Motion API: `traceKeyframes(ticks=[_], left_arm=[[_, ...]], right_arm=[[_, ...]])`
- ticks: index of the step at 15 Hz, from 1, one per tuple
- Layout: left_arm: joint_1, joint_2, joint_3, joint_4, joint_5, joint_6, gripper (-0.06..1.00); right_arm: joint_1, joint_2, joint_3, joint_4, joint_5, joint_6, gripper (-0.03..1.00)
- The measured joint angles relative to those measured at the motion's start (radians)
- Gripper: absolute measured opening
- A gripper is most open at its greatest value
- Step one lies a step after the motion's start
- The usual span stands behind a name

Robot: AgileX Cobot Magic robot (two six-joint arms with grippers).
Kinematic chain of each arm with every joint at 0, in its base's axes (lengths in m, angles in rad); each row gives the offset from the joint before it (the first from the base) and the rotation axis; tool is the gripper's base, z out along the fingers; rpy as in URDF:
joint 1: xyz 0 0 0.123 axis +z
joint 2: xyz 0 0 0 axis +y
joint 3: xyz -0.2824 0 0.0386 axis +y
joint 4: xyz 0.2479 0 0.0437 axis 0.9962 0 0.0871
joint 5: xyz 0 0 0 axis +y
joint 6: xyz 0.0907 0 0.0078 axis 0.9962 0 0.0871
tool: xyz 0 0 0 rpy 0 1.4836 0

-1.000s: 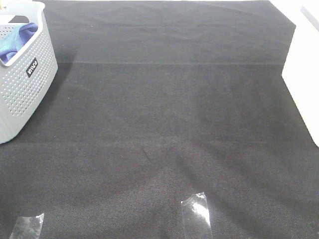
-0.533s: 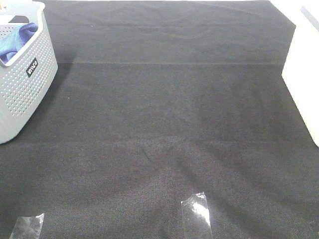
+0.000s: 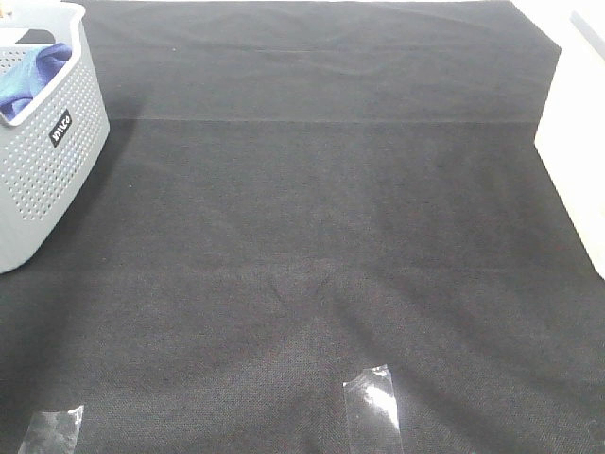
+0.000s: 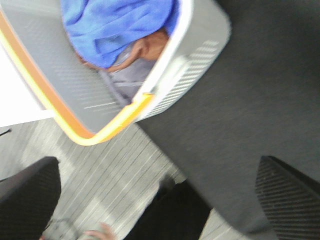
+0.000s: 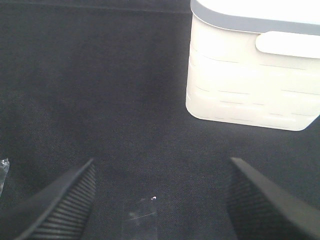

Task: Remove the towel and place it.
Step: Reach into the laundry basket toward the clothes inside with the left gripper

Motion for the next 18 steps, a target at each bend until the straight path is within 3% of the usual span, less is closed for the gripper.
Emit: traceKeyframes(ticks=[2, 6, 11, 18], left_arm=[[0.000, 0.122, -0.078, 0.082, -0.001, 0.003, 0.99], [0.001, 0.271, -0.171, 0.146, -0.051, 0.044, 0.99], [0.045, 0.452, -0.348, 0.154, -0.075, 0.076, 0.99], [0.046, 0.765, -0.377, 0.222, -0.296, 0.137, 0.98]], right_arm=[[0.000, 0.000, 0.000, 0.000, 0.000, 0.000, 0.69], [0.000, 0.000, 0.000, 0.000, 0.000, 0.000, 0.69], [0.000, 0.000, 0.000, 0.000, 0.000, 0.000, 0.69], [0.000, 0.000, 0.000, 0.000, 0.000, 0.000, 0.69]])
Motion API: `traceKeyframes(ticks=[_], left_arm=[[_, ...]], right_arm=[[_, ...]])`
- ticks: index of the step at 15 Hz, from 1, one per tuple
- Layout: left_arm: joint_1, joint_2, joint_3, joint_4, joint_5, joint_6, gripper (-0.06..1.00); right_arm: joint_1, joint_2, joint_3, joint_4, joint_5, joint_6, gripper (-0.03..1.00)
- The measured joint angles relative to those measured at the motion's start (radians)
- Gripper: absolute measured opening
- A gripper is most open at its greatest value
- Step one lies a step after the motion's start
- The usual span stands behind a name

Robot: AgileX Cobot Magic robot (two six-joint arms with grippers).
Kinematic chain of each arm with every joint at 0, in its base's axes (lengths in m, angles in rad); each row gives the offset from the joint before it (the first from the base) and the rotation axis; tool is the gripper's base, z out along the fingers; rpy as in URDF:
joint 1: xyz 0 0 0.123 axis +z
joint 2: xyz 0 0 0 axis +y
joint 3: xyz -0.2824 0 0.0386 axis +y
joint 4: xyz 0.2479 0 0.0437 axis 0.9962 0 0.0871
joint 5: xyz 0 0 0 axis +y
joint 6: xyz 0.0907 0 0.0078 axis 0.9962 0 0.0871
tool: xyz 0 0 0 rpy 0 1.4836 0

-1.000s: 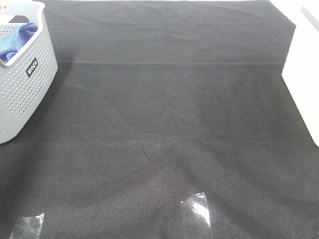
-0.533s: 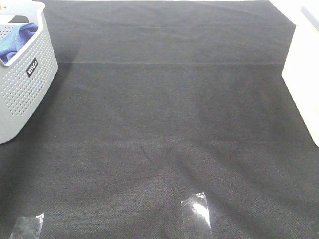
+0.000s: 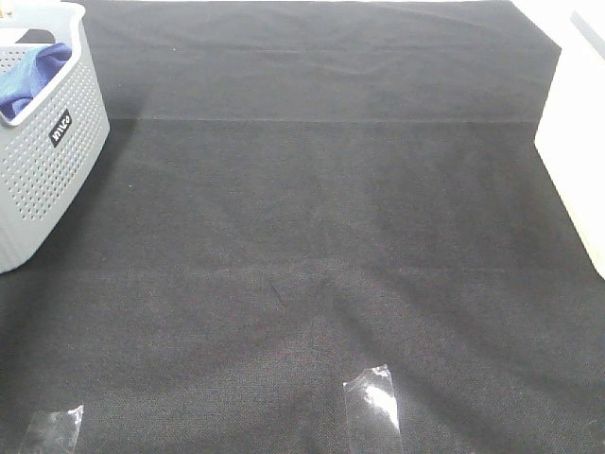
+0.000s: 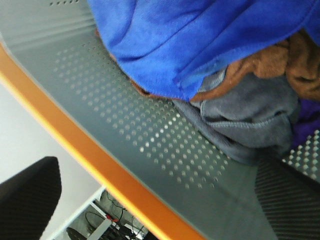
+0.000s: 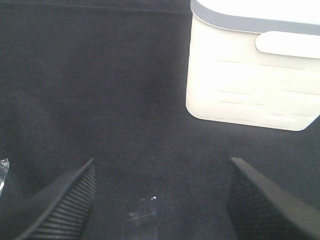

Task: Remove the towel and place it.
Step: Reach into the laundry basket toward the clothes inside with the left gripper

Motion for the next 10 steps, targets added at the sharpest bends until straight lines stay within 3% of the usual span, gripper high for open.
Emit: traceKeyframes(ticks=[3, 10], left_arm=[[0.000, 0.100, 0.000, 0.025, -0.062, 0.017, 0.98], [0.015, 0.271, -0.084, 0.034, -0.091, 0.055, 0.98]], right_arm=[[0.000, 0.000, 0.000, 0.000, 0.000, 0.000, 0.69], [0.000, 0.000, 0.000, 0.000, 0.000, 0.000, 0.69]])
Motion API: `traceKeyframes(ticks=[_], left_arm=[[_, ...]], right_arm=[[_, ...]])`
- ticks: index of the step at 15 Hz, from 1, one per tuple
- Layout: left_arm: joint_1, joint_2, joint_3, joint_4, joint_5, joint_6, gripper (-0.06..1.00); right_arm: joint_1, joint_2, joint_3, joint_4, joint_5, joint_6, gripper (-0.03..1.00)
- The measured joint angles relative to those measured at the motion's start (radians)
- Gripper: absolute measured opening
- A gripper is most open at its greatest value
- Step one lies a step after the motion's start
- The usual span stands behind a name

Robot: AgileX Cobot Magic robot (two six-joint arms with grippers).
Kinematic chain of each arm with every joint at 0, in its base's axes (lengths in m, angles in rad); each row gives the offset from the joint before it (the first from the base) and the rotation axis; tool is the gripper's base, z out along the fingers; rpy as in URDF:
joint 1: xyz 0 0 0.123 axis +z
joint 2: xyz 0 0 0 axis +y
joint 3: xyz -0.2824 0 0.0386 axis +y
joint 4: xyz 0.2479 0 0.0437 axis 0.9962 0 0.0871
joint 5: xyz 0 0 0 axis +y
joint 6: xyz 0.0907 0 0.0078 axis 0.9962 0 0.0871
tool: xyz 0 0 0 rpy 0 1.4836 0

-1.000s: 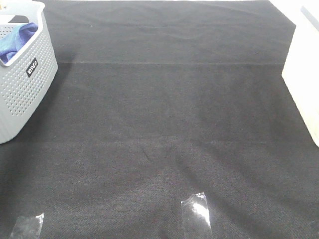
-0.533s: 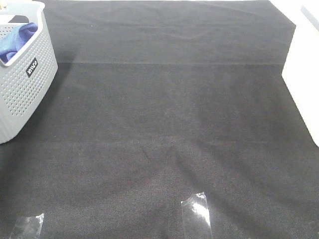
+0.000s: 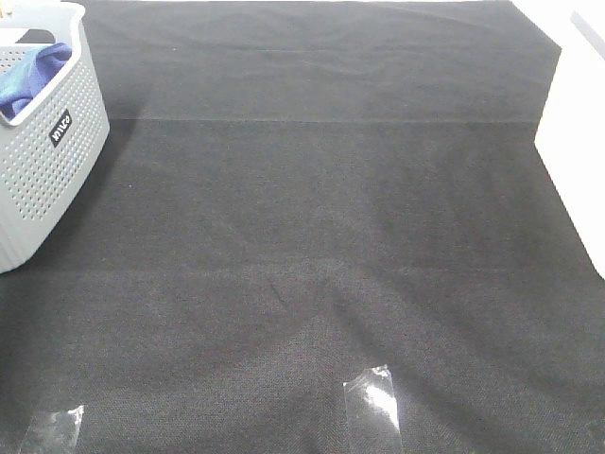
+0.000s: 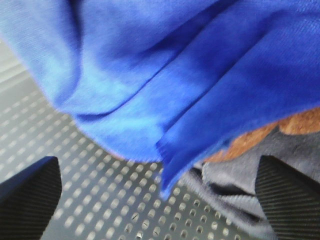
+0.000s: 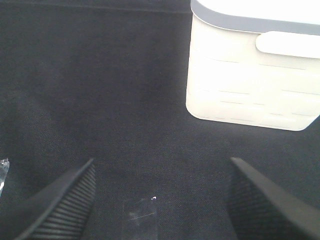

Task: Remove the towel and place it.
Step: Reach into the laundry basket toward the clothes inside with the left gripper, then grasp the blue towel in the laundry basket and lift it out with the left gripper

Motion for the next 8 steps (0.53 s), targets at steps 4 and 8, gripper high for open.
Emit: traceKeyframes(ticks=[4, 8], left_arm=[[0.008, 0.060, -0.001, -0.009, -0.008, 0.014, 0.98], [0.015, 0.062, -0.003, -0.072, 0.017, 0.040, 0.88]], right_arm=[[0.000, 0.000, 0.000, 0.000, 0.000, 0.000, 0.69], [0.000, 0.000, 0.000, 0.000, 0.000, 0.000, 0.69]])
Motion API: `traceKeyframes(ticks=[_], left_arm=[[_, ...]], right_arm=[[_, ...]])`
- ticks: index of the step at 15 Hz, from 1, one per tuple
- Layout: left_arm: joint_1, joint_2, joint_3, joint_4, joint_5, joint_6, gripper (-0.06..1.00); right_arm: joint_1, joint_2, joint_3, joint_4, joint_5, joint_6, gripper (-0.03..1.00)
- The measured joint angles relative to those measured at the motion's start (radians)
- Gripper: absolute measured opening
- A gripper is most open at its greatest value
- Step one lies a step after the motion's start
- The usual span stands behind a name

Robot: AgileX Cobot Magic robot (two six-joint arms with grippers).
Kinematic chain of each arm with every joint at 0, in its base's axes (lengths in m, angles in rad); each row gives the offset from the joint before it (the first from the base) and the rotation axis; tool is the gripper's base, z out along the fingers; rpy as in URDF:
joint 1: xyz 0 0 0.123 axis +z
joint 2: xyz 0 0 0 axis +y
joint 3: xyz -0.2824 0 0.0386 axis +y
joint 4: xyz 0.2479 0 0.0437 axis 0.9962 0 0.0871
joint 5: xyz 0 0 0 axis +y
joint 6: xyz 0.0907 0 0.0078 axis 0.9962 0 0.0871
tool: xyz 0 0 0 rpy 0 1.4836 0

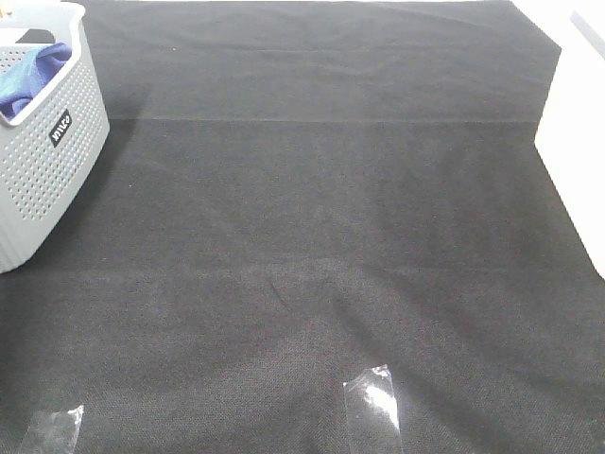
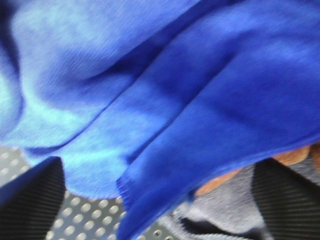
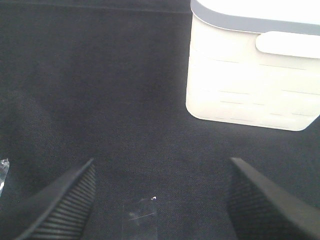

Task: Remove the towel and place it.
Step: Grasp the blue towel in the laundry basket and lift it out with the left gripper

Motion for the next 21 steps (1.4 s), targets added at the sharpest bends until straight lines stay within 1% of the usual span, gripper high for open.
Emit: traceKeyframes(ticks=[2, 4, 5, 6, 7, 10, 12, 13, 15, 17, 21], left_arm=[[0.000, 0.000, 0.000, -0.010, 0.010, 0.003, 0.68], [0.004, 0.000, 0.000, -0.011, 0.010, 0.000, 0.41], [0.004, 0.000, 0.000, -0.011, 0.010, -0.008, 0.30], [0.004, 0.000, 0.000, -0.011, 0.010, -0.025, 0.23], [0.004, 0.000, 0.000, -0.011, 0.010, -0.037, 0.20], [0.004, 0.000, 0.000, -0.011, 0.010, -0.041, 0.16], [0.004, 0.000, 0.000, -0.011, 0.010, -0.041, 0.02], [0.004, 0.000, 0.000, -0.007, 0.010, -0.041, 0.00], [0.004, -0.001, -0.003, 0.015, 0.012, -0.045, 0.00], [0.004, -0.034, -0.005, 0.016, 0.013, -0.045, 0.00], [0.004, -0.173, -0.008, 0.010, 0.038, -0.116, 0.00]], right_arm=[[0.000, 0.000, 0.000, 0.000, 0.000, 0.000, 0.69], [0.000, 0.000, 0.000, 0.000, 0.000, 0.000, 0.69], [0.000, 0.000, 0.000, 0.000, 0.000, 0.000, 0.69], [0.000, 0.000, 0.000, 0.000, 0.000, 0.000, 0.69], [0.000, 0.000, 0.000, 0.000, 0.000, 0.000, 0.69], [0.000, 0.000, 0.000, 0.000, 0.000, 0.000, 0.69], [0.000, 0.000, 0.000, 0.000, 0.000, 0.000, 0.69], [0.000, 0.000, 0.000, 0.000, 0.000, 0.000, 0.69], [0.000, 0.000, 0.000, 0.000, 0.000, 0.000, 0.69], [0.000, 0.000, 0.000, 0.000, 0.000, 0.000, 0.69], [0.000, 0.000, 0.000, 0.000, 0.000, 0.000, 0.69]])
